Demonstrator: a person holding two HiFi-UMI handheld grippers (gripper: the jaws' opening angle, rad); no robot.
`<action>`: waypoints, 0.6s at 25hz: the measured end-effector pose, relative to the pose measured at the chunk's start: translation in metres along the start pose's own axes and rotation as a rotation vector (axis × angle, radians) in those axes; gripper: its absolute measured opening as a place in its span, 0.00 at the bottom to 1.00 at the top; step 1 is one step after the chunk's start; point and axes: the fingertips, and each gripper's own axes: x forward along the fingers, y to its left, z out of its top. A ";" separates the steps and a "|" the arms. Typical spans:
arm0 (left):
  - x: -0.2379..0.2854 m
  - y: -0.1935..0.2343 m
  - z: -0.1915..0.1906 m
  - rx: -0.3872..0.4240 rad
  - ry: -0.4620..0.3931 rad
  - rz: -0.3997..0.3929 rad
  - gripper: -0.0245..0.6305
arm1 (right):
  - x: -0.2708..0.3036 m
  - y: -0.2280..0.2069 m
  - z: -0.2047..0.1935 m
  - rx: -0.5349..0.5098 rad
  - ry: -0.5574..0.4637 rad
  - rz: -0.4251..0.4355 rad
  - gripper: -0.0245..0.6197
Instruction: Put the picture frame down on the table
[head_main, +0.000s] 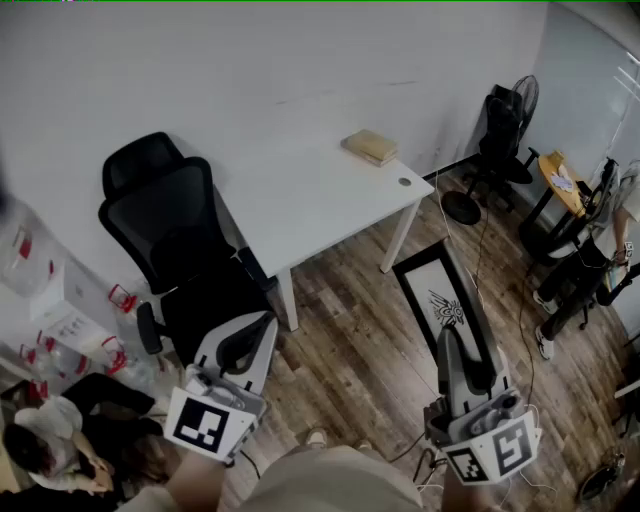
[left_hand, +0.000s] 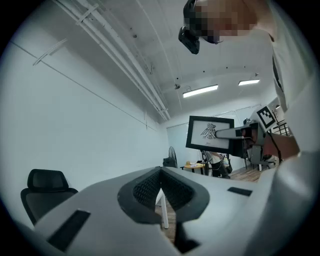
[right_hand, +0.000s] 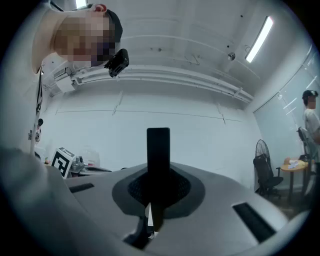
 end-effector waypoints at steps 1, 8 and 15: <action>-0.002 0.002 0.000 -0.001 -0.002 0.000 0.07 | 0.001 0.002 0.002 -0.004 -0.006 -0.003 0.09; -0.012 0.003 -0.005 -0.003 -0.002 -0.013 0.07 | 0.001 0.014 0.002 0.004 -0.014 0.004 0.09; -0.012 0.000 -0.002 -0.007 -0.026 -0.041 0.07 | -0.002 0.016 -0.005 0.005 0.018 -0.009 0.09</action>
